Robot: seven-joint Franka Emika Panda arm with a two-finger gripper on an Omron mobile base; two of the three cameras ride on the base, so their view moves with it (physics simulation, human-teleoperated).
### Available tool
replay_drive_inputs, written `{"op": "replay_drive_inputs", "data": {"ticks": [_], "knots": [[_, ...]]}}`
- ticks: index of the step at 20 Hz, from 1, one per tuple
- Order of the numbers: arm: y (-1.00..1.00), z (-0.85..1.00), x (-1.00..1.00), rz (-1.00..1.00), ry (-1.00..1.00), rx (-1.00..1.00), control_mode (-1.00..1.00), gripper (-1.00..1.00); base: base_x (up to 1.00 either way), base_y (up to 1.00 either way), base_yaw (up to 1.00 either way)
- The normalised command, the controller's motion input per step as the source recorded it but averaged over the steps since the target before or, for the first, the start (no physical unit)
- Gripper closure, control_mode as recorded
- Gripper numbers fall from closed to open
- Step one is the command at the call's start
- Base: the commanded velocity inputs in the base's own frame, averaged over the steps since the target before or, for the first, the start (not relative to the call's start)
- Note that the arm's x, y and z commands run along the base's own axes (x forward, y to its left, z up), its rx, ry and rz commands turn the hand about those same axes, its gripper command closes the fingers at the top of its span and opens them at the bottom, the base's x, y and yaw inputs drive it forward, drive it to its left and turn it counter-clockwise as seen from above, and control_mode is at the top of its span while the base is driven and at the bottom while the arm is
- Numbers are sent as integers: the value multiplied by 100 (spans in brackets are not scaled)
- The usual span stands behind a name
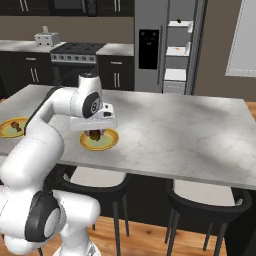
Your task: Transport the chicken drumstick and sweet potato to the fridge. Place the chicken drumstick on the rack containing meat and place the sweet potato on the rack containing the vegetable, ensuring meats and vegetables are on different racks.
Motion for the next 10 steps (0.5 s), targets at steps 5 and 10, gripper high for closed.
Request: {"op": "replay_drive_inputs", "data": {"ticks": [5, 10], "knots": [[-11, 74, -100, -19, -20, -8, -100, 100, 0, 0, 0], [-2, 83, -100, -12, -23, -6, -100, 100, 0, 0, 0]]}}
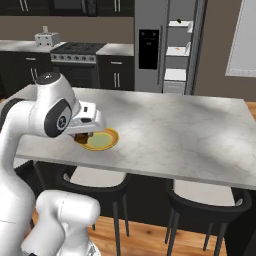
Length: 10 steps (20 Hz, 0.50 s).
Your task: Transport the chicken drumstick and sweet potato to the fridge. Place the chicken drumstick on the rack containing meat and place the sweet potato on the rack containing the vegetable, ensuring meats and vegetables are on different racks.
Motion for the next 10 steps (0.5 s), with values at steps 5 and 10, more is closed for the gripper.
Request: {"op": "replay_drive_inputs", "data": {"ticks": [5, 10], "knots": [[0, 97, -98, -3, -21, 0, -100, 100, 0, 0, 0], [0, 58, -90, -2, -12, 3, -100, 100, 0, 0, 0]]}}
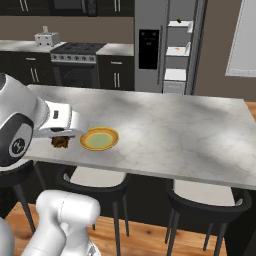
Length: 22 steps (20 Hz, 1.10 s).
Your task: Transport the chicken drumstick and sweet potato to the fridge. Place the chicken drumstick on the rack containing meat and place the sweet potato on the rack containing the vegetable, ensuring meats and vegetables are on different racks.
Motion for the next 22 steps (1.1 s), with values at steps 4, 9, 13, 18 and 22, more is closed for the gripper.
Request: {"op": "replay_drive_inputs", "data": {"ticks": [4, 9, 13, 18, 22], "knots": [[0, 38, -67, 0, -10, 6, -100, 100, 0, 0, 0], [3, 38, -50, 0, -11, 3, 100, 100, -10, 4, 0], [0, 0, 0, 0, 0, 0, 100, 100, -65, 64, 4], [0, 0, 0, 0, 0, 0, 100, 100, -58, 100, 4], [0, 0, 0, 0, 0, 0, 100, 100, -29, 100, 2]]}}
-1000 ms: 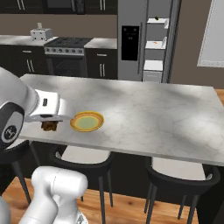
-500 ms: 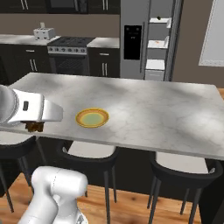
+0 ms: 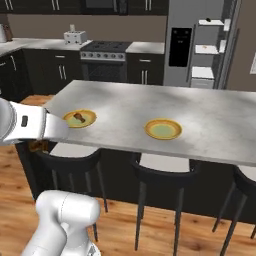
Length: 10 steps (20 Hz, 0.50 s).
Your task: Transport the chicken drumstick and sweet potato to the fridge. Place the chicken drumstick on the rack containing meat and place the sweet potato on the rack containing the vegetable, ensuring meats and vegetables are on different racks.
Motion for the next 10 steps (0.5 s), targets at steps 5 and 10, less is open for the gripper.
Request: {"op": "replay_drive_inputs", "data": {"ticks": [5, 10], "knots": [[0, 0, 0, 0, 0, 0, 100, 100, 0, 100, 0], [0, 0, 0, 0, 0, 0, 100, 100, 12, 100, 0]]}}
